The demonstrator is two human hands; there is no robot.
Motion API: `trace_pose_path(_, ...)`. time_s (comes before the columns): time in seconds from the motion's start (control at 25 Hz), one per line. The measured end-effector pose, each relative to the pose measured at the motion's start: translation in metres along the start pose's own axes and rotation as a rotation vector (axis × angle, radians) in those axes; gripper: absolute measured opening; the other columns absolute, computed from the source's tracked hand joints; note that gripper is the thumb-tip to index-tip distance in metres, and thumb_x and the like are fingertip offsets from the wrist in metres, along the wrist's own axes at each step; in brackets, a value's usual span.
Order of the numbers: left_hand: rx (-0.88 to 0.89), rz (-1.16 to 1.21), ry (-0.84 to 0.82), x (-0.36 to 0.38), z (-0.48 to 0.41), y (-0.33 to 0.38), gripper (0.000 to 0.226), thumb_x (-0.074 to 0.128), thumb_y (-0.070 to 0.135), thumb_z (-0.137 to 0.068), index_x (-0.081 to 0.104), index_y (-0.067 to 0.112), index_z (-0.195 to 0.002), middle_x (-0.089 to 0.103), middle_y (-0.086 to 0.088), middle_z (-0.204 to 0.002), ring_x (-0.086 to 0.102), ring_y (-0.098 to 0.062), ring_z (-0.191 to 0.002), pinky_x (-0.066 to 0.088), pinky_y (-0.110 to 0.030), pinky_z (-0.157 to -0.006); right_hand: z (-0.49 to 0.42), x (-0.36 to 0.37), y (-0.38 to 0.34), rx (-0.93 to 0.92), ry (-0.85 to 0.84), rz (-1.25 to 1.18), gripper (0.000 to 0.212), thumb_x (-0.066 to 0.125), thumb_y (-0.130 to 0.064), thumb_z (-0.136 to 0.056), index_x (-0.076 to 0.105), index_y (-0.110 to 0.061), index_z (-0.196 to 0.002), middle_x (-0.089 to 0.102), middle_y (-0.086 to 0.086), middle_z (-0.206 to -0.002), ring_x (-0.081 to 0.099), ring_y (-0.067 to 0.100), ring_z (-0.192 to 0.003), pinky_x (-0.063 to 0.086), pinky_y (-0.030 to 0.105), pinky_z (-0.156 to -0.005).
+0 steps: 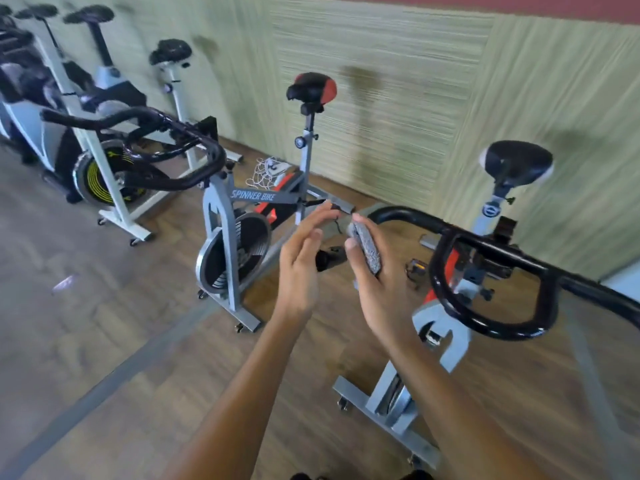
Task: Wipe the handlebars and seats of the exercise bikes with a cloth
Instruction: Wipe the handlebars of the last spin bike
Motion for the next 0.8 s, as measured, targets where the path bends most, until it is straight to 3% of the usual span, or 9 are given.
trace_pose_path(0.12, 0.264, 0.108, 0.001, 0.011, -0.001, -0.034, 0.048, 0.032, -0.015, -0.088, 0.058, -0.008, -0.127, 0.052, -0.014, -0.145, 0.048, -0.006, -0.135, 0.040, -0.021, -0.108, 0.000, 0.026, 0.035, -0.267, -0.012, -0.073, 0.034, 0.050, -0.026, -0.104, 0.053, -0.013, -0.135, 0.059, -0.007, -0.131, 0.055, 0.010, -0.125, 0.040, 0.021, -0.104)
trace_pose_path(0.24, 0.498, 0.193, 0.067, 0.021, -0.008, -0.060, 0.047, 0.033, -0.017, -0.089, 0.062, -0.002, -0.123, 0.055, -0.017, -0.142, 0.048, -0.016, -0.137, 0.041, -0.032, -0.112, -0.002, 0.048, 0.073, -0.514, 0.064, -0.158, 0.051, 0.041, -0.051, -0.101, 0.046, -0.017, -0.139, 0.054, -0.005, -0.134, 0.052, 0.016, -0.130, 0.040, 0.029, -0.107)
trace_pose_path(0.28, 0.545, 0.212, 0.090, 0.022, -0.012, -0.065, 0.046, 0.034, -0.016, -0.090, 0.065, 0.001, -0.120, 0.059, -0.016, -0.139, 0.052, -0.016, -0.134, 0.044, -0.028, -0.109, -0.007, 0.054, 0.080, -0.574, 0.105, -0.170, 0.057, 0.035, -0.056, -0.101, 0.045, -0.016, -0.141, 0.054, -0.005, -0.137, 0.050, 0.016, -0.132, 0.040, 0.035, -0.109)
trace_pose_path(0.36, 0.597, 0.218, 0.139, 0.022, -0.017, -0.072, 0.044, 0.037, -0.014, -0.090, 0.072, 0.005, -0.109, 0.067, -0.007, -0.130, 0.058, -0.006, -0.124, 0.045, -0.012, -0.095, -0.016, 0.065, 0.093, -0.682, 0.160, -0.244, 0.055, 0.030, -0.048, -0.104, 0.047, -0.012, -0.142, 0.054, -0.004, -0.140, 0.048, 0.014, -0.134, 0.039, 0.040, -0.111)
trace_pose_path(0.44, 0.671, 0.200, 0.146, 0.020, -0.020, -0.079, 0.041, 0.040, -0.011, -0.091, 0.076, 0.007, -0.103, 0.073, 0.004, -0.114, 0.062, 0.002, -0.113, 0.044, -0.004, -0.082, -0.026, 0.073, 0.105, -0.811, 0.208, -0.281, 0.046, 0.032, -0.035, -0.105, 0.051, -0.012, -0.140, 0.057, -0.007, -0.136, 0.050, 0.009, -0.130, 0.040, 0.036, -0.110)
trace_pose_path(0.64, 0.757, 0.178, 0.083, 0.014, -0.022, -0.078, 0.036, 0.044, -0.002, -0.095, 0.076, 0.008, -0.106, 0.071, 0.012, -0.080, 0.061, 0.011, -0.068, 0.043, -0.004, -0.060, -0.040, 0.080, 0.112, -0.918, 0.283, -0.348, 0.045, 0.039, -0.036, -0.102, 0.052, -0.019, -0.141, 0.059, -0.011, -0.134, 0.053, 0.003, -0.126, 0.042, 0.036, -0.108)
trace_pose_path(0.72, 0.749, 0.243, 0.049, 0.011, -0.029, -0.082, 0.033, 0.046, 0.003, -0.097, 0.076, 0.012, -0.108, 0.069, 0.013, -0.073, 0.059, 0.006, -0.063, 0.044, -0.007, -0.059, -0.037, 0.084, 0.113, -0.989, 0.363, -0.246, 0.046, 0.038, -0.038, -0.103, 0.049, -0.021, -0.144, 0.056, -0.010, -0.137, 0.051, 0.004, -0.128, 0.042, 0.039, -0.108)
trace_pose_path(0.8, 0.717, 0.340, -0.034, 0.007, -0.032, -0.084, 0.034, 0.045, 0.005, -0.098, 0.075, 0.014, -0.112, 0.071, 0.009, -0.082, 0.059, -0.002, -0.069, 0.048, -0.012, -0.063, -0.038, 0.089, 0.119, -1.086, 0.434, -0.143, 0.045, 0.035, -0.035, -0.105, 0.047, -0.019, -0.145, 0.054, -0.007, -0.137, 0.050, 0.008, -0.127, 0.043, 0.043, -0.105)
Point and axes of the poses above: each hand's wrist, its own z-axis away from the middle knuckle, its own x-axis out of the palm, y = z × x, the point moved 1 cm from there along -z, towards the middle knuckle
